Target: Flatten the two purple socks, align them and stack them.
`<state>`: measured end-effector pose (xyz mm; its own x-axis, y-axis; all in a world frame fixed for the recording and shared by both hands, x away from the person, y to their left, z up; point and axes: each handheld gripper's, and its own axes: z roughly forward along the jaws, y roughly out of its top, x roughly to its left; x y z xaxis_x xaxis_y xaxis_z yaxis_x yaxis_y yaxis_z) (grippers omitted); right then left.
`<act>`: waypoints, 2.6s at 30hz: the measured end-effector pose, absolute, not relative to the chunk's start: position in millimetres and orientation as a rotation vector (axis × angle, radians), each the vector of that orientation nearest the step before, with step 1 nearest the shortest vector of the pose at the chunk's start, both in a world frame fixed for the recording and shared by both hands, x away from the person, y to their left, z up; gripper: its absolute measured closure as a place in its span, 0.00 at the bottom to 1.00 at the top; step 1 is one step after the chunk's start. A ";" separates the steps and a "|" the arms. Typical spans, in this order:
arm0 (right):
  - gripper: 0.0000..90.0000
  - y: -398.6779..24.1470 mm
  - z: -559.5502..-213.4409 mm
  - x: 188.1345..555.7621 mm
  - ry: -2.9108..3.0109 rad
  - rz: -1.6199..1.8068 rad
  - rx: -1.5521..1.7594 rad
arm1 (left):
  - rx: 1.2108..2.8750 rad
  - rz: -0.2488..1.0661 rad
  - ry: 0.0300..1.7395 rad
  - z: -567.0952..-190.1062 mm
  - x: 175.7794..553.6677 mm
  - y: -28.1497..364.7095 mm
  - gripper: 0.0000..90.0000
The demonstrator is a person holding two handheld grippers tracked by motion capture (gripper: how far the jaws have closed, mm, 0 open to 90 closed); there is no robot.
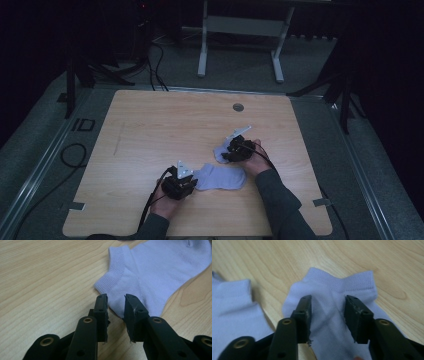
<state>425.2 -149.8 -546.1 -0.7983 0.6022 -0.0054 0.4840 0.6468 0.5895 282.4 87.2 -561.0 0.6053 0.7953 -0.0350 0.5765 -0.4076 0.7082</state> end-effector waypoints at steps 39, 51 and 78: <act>0.93 -177.8 -469.5 360.0 2.464 1.247 0.868 | 2.130 0.405 1.071 -561.5 285.8 86.6 0.79; 0.93 -147.4 -495.3 341.8 2.567 1.244 0.809 | 2.128 0.403 1.073 -561.5 285.8 86.7 0.79; 0.93 -120.6 -538.3 329.5 2.656 1.264 0.936 | 2.120 0.405 1.077 -562.1 284.0 86.3 0.79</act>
